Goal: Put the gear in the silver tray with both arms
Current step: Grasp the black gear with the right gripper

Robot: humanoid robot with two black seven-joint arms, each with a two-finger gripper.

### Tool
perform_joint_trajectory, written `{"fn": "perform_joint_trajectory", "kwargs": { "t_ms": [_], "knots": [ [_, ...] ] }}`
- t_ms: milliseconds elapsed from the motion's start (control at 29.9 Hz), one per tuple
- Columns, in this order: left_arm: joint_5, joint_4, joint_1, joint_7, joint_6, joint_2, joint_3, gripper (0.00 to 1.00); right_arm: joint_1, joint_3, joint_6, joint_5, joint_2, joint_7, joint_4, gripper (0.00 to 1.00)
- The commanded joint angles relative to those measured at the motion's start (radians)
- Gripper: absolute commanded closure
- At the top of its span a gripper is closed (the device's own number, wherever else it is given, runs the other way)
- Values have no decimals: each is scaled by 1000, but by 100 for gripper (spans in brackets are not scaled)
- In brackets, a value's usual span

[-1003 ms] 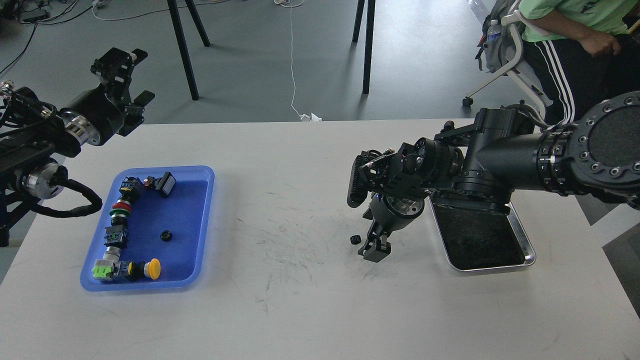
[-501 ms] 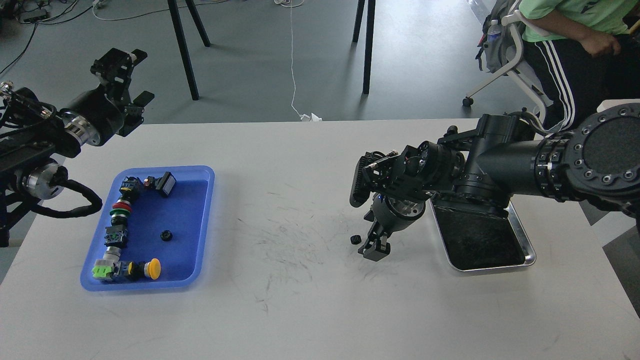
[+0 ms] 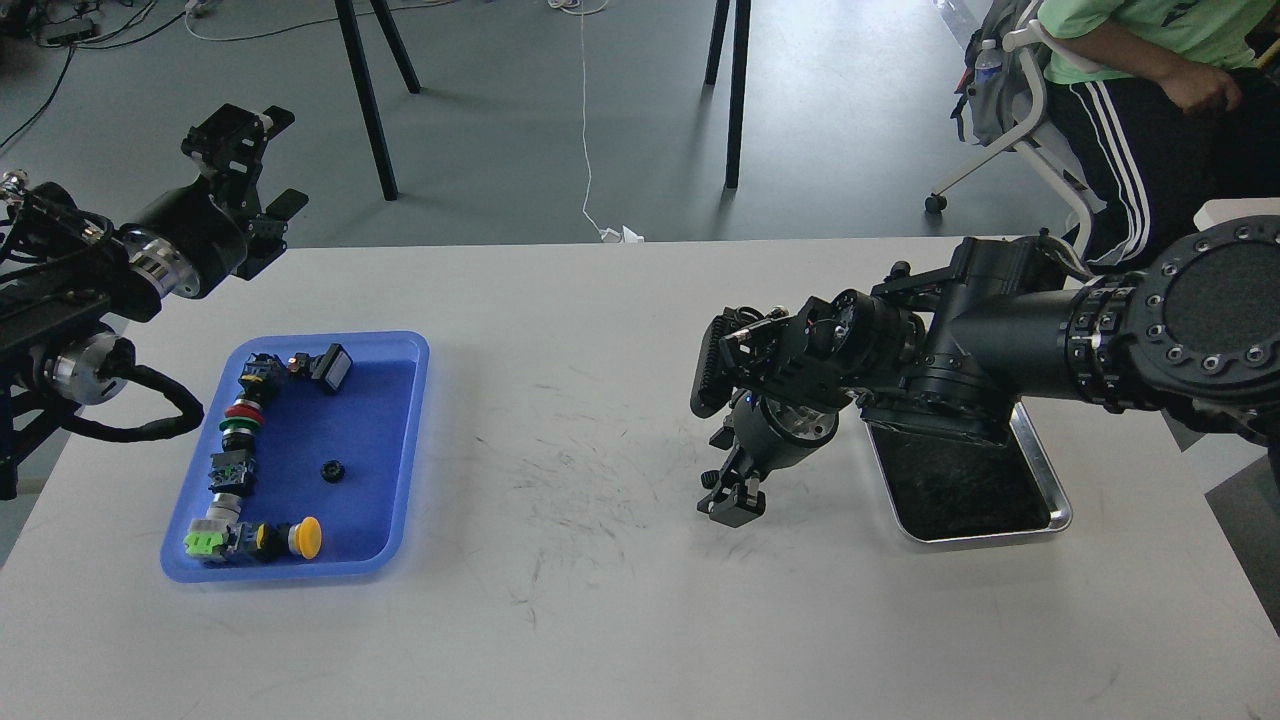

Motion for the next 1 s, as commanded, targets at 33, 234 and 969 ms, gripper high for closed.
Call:
{"fn": "perform_joint_trajectory", "kwargs": {
  "t_ms": [33,234,969],
  "knots": [
    [0,0,0,0,0,0,0,2,-10,-3,1,-3,0,0,-7,36],
    [-5,0,8,0,0,2,0,2,-22,-2,1,-3,0,0,-21,43],
    [-5,0,16,0,-3,16,-14,2,-42,3,-25,-2,0,0,-44,64]
  ]
}}
